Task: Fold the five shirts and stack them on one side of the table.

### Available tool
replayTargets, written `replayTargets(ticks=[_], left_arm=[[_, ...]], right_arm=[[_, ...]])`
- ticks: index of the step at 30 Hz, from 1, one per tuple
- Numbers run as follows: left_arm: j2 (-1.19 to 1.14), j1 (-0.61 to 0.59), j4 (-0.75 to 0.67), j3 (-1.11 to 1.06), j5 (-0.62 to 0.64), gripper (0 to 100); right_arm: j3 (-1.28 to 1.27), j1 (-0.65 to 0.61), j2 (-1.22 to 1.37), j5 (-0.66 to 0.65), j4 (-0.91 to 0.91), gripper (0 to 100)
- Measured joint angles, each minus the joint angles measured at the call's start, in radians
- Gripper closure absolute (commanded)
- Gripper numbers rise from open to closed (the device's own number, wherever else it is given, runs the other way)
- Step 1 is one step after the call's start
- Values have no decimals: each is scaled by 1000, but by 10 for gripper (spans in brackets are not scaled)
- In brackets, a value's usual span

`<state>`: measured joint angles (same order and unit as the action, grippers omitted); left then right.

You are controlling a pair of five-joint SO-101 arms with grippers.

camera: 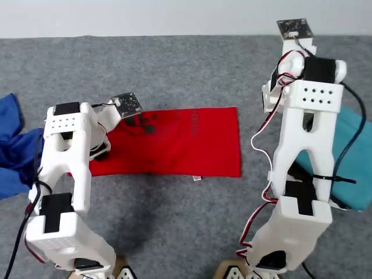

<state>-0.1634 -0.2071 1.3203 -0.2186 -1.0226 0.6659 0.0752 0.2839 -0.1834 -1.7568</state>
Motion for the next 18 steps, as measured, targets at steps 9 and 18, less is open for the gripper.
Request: replayTargets(ticks=[9,18], left_arm=[[8,-29,-57,48,71,847],[-12,-32,-95,97,170,848]], right_arm=[[0,0,0,0,0,855],[0,0,0,0,0,855]])
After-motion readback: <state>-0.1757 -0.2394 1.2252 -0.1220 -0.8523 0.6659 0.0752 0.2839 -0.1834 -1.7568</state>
